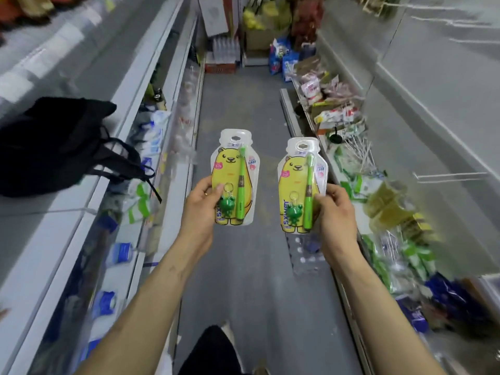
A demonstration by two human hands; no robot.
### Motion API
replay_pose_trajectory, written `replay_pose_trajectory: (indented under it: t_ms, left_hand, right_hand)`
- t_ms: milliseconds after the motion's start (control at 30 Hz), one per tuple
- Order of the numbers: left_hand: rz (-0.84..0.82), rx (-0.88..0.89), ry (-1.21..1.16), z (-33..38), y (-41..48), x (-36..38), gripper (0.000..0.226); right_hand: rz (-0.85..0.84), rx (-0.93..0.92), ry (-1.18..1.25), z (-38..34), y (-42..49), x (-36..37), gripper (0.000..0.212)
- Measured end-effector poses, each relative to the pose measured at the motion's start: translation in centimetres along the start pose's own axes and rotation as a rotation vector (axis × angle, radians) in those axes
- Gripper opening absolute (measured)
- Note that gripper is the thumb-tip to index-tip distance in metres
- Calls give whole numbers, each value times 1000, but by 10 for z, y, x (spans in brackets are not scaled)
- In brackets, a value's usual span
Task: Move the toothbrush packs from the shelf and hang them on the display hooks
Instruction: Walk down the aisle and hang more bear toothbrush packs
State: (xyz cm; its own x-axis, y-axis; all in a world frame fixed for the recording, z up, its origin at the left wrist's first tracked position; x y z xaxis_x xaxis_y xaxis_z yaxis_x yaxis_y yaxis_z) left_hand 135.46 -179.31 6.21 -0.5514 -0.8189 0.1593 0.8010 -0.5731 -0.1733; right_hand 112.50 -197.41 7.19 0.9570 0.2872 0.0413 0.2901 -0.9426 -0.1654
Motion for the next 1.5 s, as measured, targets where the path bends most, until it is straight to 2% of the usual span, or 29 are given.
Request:
replay_pose_trajectory:
  t_ms: [267,333,400,500,600,733,833,933,1100,1300,1500]
  left_hand:
    - [-60,-45,9,9,204,23,23]
    - [-73,-64,12,16,237,28,23]
    - [-140,-73,19,33,308,58,21]
    - [-159,-63,54,48,346,81,21]
    - [-249,-72,76,50,401,129,21]
    - [-359,-84,95,48,456,193,19]
    - [-406,-103,106,48,486,239,18]
    - [-488,-115,140,48,512,289,18]
    - [-618,-124,145,46,537,373,18]
    - [-936,-153,179,29,526,467,25]
    - [-1207,-156,214,30,503,520,27]
  right_hand:
    - [95,19,-15,-2,167,87,22]
    - [129,23,5,-13,186,103,20]
    - [203,36,72,-31,238,121,20]
    - [267,37,65,-39,264,122,23]
    - [342,58,89,-36,307,116,31]
    - [408,57,109,-39,362,106,23]
    - [432,60,160,-47,401,97,24]
    - [509,40,152,-53,429,75,17]
    - [640,40,156,-55,452,39,18]
    - [862,29,189,-60,447,7,17]
    - [1103,-21,225,-75,407,-1,18]
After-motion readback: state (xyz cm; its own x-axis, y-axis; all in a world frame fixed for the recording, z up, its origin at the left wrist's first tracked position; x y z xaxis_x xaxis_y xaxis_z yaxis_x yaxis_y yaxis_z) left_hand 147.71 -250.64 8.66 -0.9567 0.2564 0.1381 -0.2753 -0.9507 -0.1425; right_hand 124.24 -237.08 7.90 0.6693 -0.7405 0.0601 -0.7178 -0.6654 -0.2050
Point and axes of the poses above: each hand's wrist, its own y-axis towards the middle knuckle, its own x-axis out of the palm, z = x × y, the point moved 8 cm from there along y, towards the middle knuckle
